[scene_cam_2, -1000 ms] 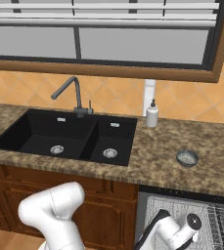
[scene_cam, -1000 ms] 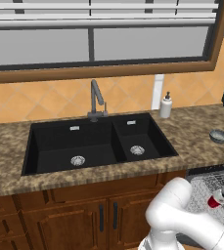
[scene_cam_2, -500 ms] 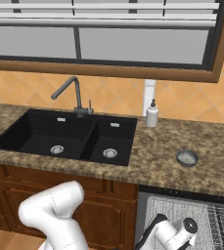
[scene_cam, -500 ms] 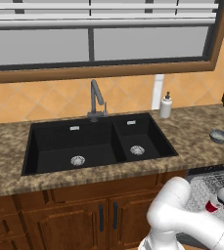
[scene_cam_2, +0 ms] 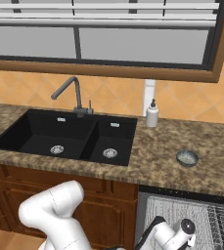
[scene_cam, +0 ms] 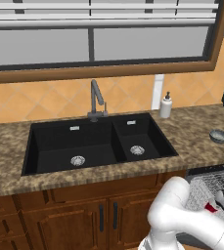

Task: Pick up the cup and bowl from the counter, place them in the dishwasher, and close the dishwasher door.

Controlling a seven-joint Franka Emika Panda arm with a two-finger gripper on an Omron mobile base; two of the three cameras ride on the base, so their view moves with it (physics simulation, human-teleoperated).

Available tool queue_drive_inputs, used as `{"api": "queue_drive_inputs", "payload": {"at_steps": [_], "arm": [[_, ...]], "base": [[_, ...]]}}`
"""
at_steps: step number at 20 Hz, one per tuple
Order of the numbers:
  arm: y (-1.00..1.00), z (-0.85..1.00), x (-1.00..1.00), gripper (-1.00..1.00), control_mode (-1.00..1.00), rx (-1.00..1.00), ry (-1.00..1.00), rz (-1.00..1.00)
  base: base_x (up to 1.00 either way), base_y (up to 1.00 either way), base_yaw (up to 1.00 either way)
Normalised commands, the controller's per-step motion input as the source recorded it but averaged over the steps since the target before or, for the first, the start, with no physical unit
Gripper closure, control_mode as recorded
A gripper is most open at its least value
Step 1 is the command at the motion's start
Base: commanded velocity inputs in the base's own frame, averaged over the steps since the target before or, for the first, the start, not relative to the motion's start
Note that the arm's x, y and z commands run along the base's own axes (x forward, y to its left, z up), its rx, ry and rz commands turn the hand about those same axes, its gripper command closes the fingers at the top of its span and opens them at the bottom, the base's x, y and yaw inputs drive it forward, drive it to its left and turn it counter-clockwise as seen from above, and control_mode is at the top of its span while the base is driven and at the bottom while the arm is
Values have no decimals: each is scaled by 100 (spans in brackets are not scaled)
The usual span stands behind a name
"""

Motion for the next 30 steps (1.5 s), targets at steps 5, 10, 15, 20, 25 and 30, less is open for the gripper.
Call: {"api": "queue_drive_inputs", "payload": {"at_steps": [5, 10, 15, 20, 25, 30], "arm": [[0, 0, 0, -100, -100, 0, 0, 0], [0, 8, 0, -100, -100, 0, 0, 0], [-9, 53, 0, -100, -100, 0, -5, 3], [-4, 77, 0, -100, -100, 2, -11, 3], [0, 99, -23, -100, -100, 1, -14, 3], [0, 100, -33, -100, -100, 0, -8, 5]], "base": [[0, 0, 0], [0, 0, 0], [0, 0, 0], [0, 0, 0], [0, 0, 0], [0, 0, 0]]}}
